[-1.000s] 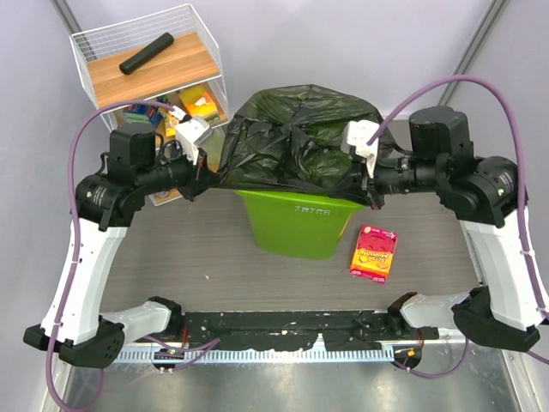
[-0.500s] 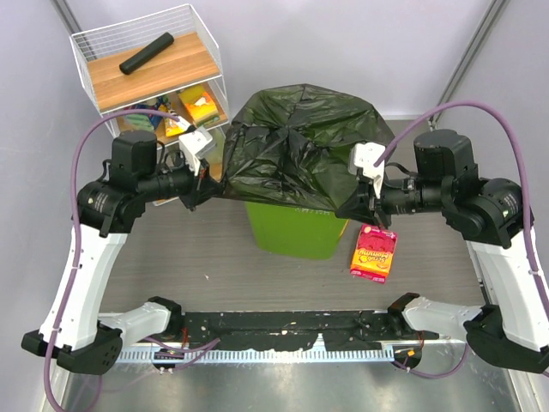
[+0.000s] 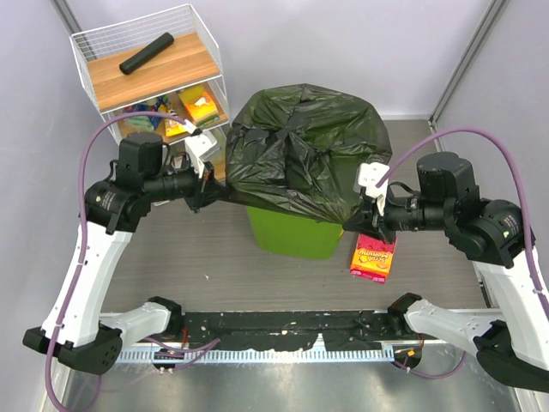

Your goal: Put the trash bags into the trash bin

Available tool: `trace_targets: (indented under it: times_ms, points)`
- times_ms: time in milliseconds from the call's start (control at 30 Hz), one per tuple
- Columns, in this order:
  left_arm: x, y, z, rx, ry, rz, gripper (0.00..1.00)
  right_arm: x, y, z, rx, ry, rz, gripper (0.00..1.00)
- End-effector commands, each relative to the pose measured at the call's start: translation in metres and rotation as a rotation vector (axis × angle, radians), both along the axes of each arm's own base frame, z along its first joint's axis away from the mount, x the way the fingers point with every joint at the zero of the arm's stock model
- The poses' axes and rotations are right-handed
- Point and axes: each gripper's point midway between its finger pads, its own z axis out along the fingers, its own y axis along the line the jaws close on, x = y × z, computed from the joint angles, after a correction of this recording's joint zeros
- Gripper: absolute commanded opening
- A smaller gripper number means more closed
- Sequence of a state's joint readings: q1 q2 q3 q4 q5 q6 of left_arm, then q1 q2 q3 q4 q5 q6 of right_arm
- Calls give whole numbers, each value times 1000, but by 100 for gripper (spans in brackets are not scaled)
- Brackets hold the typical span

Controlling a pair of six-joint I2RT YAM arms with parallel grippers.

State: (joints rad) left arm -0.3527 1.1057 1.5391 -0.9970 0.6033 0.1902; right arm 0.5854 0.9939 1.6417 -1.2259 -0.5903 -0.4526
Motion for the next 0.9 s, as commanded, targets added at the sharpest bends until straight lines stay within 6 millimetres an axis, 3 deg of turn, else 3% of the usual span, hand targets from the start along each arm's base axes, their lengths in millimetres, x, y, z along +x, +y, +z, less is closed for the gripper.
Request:
trace_targets:
  times_ms: [0, 267, 500, 600, 633, 700, 867]
  points:
    - [12, 7, -4, 30, -47, 37, 0, 4, -18, -22, -77, -9, -80, 1]
    - [11, 7, -19, 38, -51, 28, 0, 13, -31, -49, -144, -16, -149, 1]
    - [12, 8, -25, 38, -58, 29, 0, 19, -43, -58, -189, -39, -208, 2]
    - [13, 7, -23, 34, -65, 27, 6, 16, -43, -46, -169, -57, -202, 15]
    - [13, 6, -22, 31, -67, 24, 10, 13, -42, -38, -150, -66, -191, 30]
    - [13, 5, -19, 26, -68, 18, 19, 10, -41, -26, -125, -85, -182, 42]
    - [10, 5, -11, 25, -82, 7, 38, 6, -43, 14, -50, -160, -194, 49]
